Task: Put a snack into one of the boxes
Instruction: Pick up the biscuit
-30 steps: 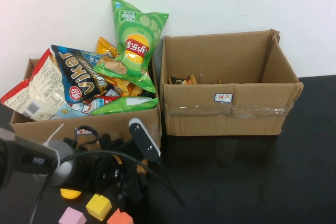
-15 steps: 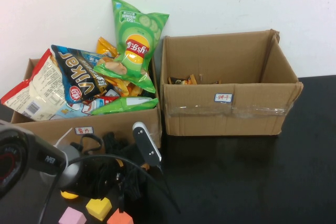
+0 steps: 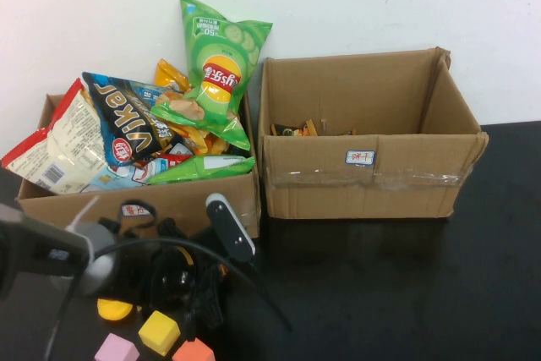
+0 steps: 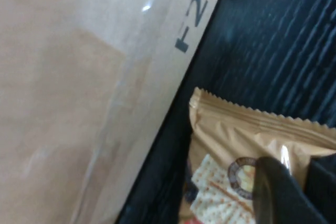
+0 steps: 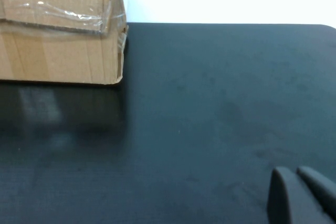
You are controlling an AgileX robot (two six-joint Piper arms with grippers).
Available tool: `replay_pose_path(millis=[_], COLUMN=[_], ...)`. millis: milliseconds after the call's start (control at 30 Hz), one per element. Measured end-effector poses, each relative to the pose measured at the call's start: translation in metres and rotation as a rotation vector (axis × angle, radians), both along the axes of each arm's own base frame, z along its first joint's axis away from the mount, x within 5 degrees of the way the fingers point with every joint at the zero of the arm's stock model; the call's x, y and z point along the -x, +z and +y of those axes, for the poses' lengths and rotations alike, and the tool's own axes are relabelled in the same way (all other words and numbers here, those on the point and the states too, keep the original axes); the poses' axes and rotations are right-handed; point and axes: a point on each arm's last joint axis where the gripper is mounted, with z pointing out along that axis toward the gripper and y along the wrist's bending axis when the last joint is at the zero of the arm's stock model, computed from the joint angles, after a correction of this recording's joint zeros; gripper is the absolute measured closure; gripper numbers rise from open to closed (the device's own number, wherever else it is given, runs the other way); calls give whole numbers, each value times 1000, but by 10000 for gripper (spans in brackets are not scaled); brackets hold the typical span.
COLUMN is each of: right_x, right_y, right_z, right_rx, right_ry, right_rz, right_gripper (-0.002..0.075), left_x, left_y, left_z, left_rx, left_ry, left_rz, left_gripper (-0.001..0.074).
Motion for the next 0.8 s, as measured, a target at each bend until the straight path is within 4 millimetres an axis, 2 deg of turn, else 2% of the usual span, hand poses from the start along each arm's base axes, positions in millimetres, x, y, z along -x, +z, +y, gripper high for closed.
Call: replay_pose_path(millis=[200,467,533,667,733,800], right_x=[0,0,0,0,0,0], right_y=[0,0,0,0,0,0], right_z=[0,0,0,0,0,0], right_rx=[0,0,0,0,0,0], right_ry=[0,0,0,0,0,0], right_rz=[2,2,2,2,2,2], right_gripper=[727,727,727,727,727,727], left_x=[14,36,40,49,51,50], left_y=[40,91,92,82,74,63], left_z=[-9,-30,-30,-26,-21,-15], left_rx=[54,142,154,147,123,102], left_ry=[21,-9,17,121,162,205], left_rz=[39,8,42,209,282,341], left_gripper=[727,736,736,708,631,494])
